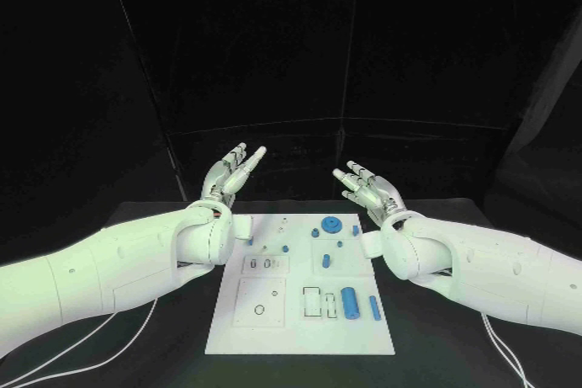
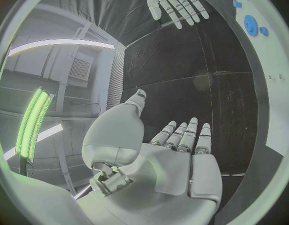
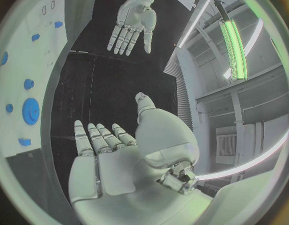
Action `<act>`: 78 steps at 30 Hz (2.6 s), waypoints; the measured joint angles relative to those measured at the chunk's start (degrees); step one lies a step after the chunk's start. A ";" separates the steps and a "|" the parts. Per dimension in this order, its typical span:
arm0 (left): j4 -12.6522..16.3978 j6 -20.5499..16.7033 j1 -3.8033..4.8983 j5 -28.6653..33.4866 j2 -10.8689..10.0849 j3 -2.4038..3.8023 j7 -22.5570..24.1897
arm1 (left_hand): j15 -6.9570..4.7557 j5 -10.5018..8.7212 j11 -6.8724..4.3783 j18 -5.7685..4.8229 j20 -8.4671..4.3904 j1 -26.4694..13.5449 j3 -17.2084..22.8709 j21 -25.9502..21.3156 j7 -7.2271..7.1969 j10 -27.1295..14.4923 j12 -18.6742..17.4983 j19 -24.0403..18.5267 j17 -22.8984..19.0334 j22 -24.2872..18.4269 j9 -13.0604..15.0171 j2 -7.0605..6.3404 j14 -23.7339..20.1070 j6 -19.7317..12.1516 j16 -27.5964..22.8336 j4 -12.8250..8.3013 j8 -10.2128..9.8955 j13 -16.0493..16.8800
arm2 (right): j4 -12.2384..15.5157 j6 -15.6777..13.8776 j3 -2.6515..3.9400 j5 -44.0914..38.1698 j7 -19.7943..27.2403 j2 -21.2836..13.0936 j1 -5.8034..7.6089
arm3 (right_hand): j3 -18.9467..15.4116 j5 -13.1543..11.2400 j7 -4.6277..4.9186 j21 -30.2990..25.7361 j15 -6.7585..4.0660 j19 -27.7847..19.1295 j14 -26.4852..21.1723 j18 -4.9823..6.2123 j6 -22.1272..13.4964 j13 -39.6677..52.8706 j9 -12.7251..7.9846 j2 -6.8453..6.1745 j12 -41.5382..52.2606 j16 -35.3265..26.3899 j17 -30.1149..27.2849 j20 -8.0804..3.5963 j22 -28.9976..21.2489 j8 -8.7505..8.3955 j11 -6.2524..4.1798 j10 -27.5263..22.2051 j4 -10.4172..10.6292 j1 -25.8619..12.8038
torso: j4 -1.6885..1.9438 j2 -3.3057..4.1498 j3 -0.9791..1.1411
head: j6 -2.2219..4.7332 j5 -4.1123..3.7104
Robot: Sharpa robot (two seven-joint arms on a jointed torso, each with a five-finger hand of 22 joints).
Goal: Assemble the parts on the task board
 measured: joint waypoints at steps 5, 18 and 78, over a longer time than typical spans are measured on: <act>-0.13 1.45 0.00 0.59 0.01 -0.04 0.59 | 0.23 0.00 0.75 0.00 0.28 0.00 -0.23 0.09 0.02 0.75 0.03 0.28 0.23 0.10 0.13 0.00 1.08 0.87 0.47 0.23 0.05 0.17 | -1.89 5.74 -0.38 -3.27 -2.64 0.99 0.66 | 1.57 -1.82 0.54 3.99 0.27 9.51 13.23 1.94 8.92 1.29 1.24 -0.05 3.47 3.27 1.22 0.18 1.72 2.33 0.70 12.54 -4.26 6.45 | -0.01 0.00 -0.01 | -0.01 0.01; 2.02 4.74 -0.05 2.22 -4.21 -0.07 2.55 | 2.25 0.40 5.25 -0.03 1.66 7.76 -2.37 11.99 1.46 33.52 8.80 31.70 4.62 5.92 2.96 -0.95 32.08 22.06 10.51 -4.36 5.63 3.85 | -6.23 4.34 -0.41 -29.69 -5.72 -0.62 2.18 | 6.64 -5.21 3.75 12.37 -3.97 32.29 43.76 5.81 37.83 2.16 3.24 -2.85 8.40 8.01 2.18 -1.42 3.72 8.09 -2.73 42.61 -14.23 13.83 | 0.24 0.60 -0.10 | -0.16 -1.52; 16.73 19.04 0.89 2.07 -12.95 -0.08 1.57 | -1.63 0.39 1.93 1.29 -0.77 14.38 -8.07 12.73 4.90 49.45 7.99 47.83 5.28 3.87 2.77 2.20 47.07 40.53 10.60 -6.65 8.01 2.77 | -8.13 19.72 -0.19 -83.15 -26.84 5.57 8.34 | 14.04 -10.72 2.12 55.91 -12.80 59.36 75.37 5.77 50.16 2.74 2.91 -7.50 4.01 55.79 42.20 -10.54 33.45 3.43 -8.19 55.77 -16.95 11.08 | 2.12 10.72 -0.90 | 3.07 -3.18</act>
